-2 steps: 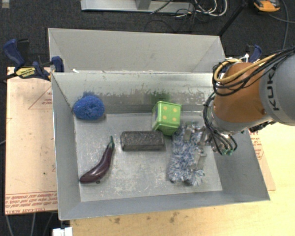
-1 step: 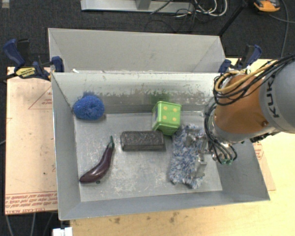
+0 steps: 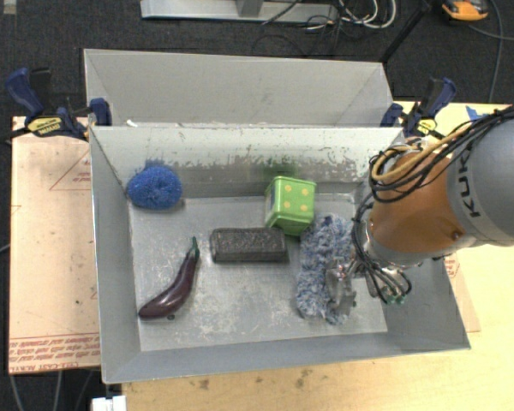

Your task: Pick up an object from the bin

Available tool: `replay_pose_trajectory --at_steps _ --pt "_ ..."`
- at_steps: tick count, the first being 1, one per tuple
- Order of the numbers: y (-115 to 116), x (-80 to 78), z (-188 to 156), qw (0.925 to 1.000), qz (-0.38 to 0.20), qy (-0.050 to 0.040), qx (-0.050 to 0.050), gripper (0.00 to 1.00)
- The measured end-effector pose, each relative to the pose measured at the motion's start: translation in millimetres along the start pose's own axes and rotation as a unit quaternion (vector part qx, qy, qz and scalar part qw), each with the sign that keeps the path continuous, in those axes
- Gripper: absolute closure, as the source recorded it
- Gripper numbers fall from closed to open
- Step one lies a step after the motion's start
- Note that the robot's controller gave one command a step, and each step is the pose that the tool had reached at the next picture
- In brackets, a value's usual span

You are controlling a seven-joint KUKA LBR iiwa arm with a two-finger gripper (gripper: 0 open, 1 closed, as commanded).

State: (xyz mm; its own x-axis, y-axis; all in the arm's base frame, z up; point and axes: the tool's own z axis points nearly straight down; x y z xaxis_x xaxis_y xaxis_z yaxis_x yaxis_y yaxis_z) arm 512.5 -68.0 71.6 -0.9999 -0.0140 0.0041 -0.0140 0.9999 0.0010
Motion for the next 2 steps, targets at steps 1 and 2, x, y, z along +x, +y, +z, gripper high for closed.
replay_pose_trajectory --at_steps 1,2 --pt "0 0.0 0 1.0000 0.000 0.0000 0.000 1.00" --pt "1 4.3 -42 1.0000 -0.002 0.0013 -0.001 1.00"
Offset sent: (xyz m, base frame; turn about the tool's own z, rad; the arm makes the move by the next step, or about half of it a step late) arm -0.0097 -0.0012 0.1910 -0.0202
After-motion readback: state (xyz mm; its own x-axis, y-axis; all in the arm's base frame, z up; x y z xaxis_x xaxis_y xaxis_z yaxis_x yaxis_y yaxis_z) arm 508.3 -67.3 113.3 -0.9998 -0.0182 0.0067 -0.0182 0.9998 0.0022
